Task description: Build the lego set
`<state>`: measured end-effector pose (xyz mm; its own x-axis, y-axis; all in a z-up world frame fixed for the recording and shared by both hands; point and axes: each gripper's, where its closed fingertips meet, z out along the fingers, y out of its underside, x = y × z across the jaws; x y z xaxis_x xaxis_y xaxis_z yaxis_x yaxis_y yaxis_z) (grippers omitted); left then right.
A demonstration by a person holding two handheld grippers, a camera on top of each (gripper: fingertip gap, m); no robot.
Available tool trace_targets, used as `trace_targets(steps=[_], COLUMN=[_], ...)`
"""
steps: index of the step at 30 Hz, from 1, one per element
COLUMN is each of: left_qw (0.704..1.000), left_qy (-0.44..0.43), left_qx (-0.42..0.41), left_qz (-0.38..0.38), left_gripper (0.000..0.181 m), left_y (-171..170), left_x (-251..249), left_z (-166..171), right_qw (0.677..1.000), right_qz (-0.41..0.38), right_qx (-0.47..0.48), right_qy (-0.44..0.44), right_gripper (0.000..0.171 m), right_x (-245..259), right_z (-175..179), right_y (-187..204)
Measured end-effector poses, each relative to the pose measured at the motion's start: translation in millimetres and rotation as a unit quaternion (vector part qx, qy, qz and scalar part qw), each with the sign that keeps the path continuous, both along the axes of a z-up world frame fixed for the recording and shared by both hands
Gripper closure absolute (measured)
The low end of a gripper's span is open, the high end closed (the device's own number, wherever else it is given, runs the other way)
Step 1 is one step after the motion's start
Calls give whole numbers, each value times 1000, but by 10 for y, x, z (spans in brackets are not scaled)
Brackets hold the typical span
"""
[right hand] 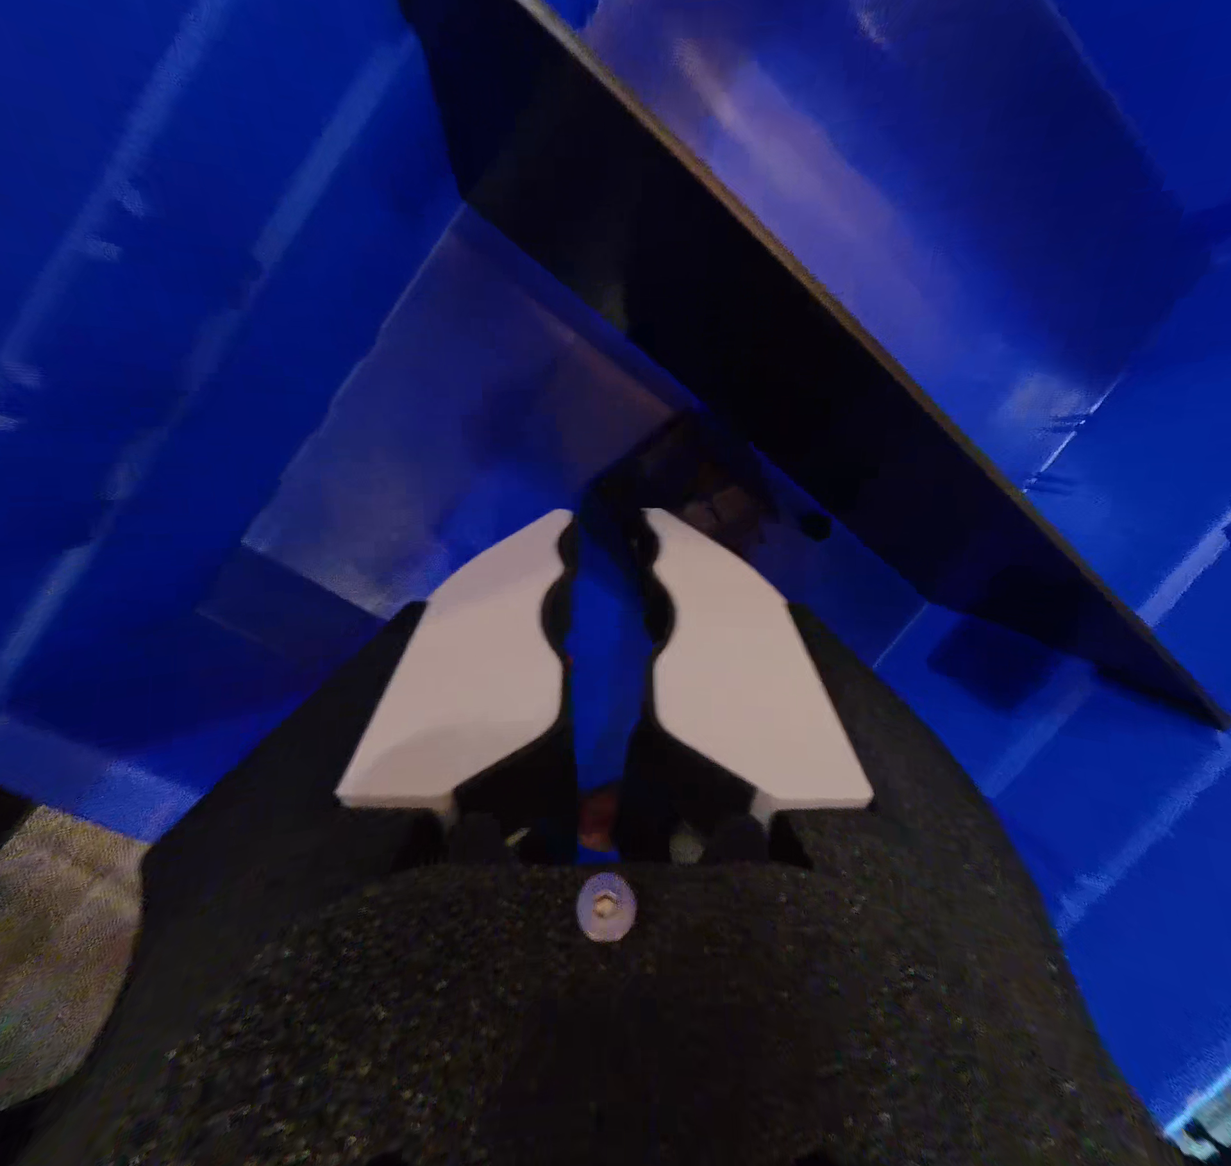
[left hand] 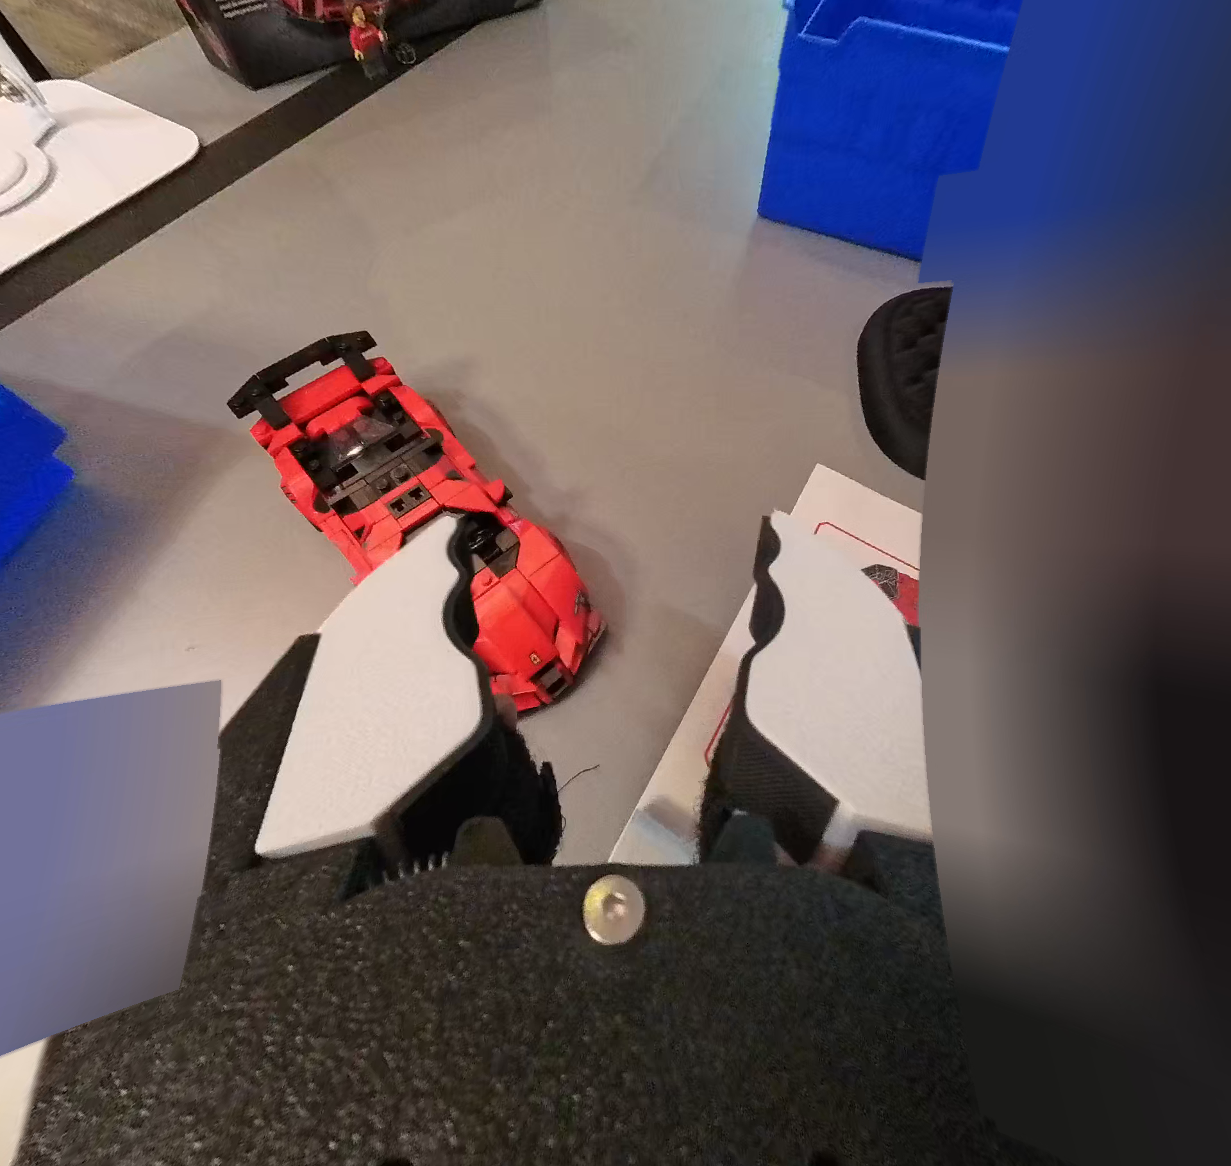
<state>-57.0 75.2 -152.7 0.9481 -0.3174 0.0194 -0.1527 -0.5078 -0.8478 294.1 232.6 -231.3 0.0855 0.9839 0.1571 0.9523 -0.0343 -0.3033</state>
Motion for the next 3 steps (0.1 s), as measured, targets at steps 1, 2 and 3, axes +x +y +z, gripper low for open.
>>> trace_targets(steps=[1,2,3], left_qw=[1000,1000,1000], left_qy=[-3,-5,-6], left_qx=[-1,1,6], left_qz=[-2,-5,-8], left_gripper=[100,101,102], left_y=[2,-1,-7], left_x=[6,15,25], left_z=[-7,-5,3], right_qw=[1000,1000,1000], right_qz=[2,3,0], right_qx=[-2,0,-1], right_qy=[-5,3,18], right_gripper=[159,161,163], right_x=[7,-10,-26], right_z=[-27,-9,44], right_y=[2,11,10])
